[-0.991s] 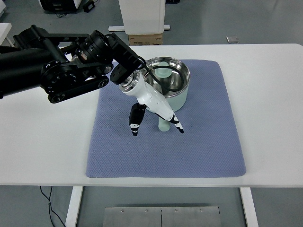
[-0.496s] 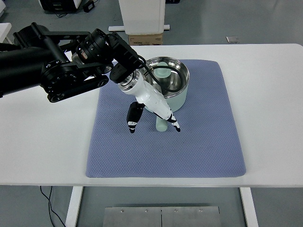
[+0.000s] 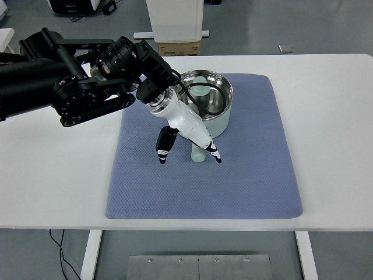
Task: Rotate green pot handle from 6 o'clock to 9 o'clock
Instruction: 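Pull the held handle toward the left arm, turning the saucepan, then keep swinging the handle around the pot toward the left arm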
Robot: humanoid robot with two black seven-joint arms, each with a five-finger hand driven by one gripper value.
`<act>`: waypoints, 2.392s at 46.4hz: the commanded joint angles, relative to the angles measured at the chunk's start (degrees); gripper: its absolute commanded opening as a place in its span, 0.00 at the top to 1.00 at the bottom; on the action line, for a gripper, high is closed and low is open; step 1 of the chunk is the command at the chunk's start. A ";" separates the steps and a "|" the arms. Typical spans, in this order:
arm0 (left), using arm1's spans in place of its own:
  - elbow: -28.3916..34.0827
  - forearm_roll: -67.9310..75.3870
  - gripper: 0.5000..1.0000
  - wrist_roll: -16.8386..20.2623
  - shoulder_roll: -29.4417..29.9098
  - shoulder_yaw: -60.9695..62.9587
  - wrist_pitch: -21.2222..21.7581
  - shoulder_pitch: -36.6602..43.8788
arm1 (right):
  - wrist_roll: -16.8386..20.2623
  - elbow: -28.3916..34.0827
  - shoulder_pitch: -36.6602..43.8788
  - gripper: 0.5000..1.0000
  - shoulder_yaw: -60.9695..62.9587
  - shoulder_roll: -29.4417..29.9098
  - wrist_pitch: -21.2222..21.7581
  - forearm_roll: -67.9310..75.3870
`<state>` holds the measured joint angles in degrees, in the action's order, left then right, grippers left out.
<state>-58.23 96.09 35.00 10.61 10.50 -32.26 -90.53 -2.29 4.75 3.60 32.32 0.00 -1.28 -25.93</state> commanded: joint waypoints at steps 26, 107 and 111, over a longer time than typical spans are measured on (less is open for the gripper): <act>0.40 2.96 0.00 0.00 -0.24 -0.13 0.18 0.00 | 0.01 0.00 0.00 0.00 0.02 0.00 0.05 0.00; -7.16 5.43 0.00 0.00 7.85 0.13 0.00 -1.49 | 0.01 0.00 0.00 0.00 0.02 0.00 0.05 0.00; -7.78 5.87 0.00 0.00 8.73 0.13 0.00 -1.58 | 0.01 0.00 0.00 0.00 0.02 0.00 -0.04 0.00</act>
<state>-65.65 101.70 35.01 18.69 10.64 -32.26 -92.08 -2.29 4.75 3.60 32.34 0.00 -1.26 -25.93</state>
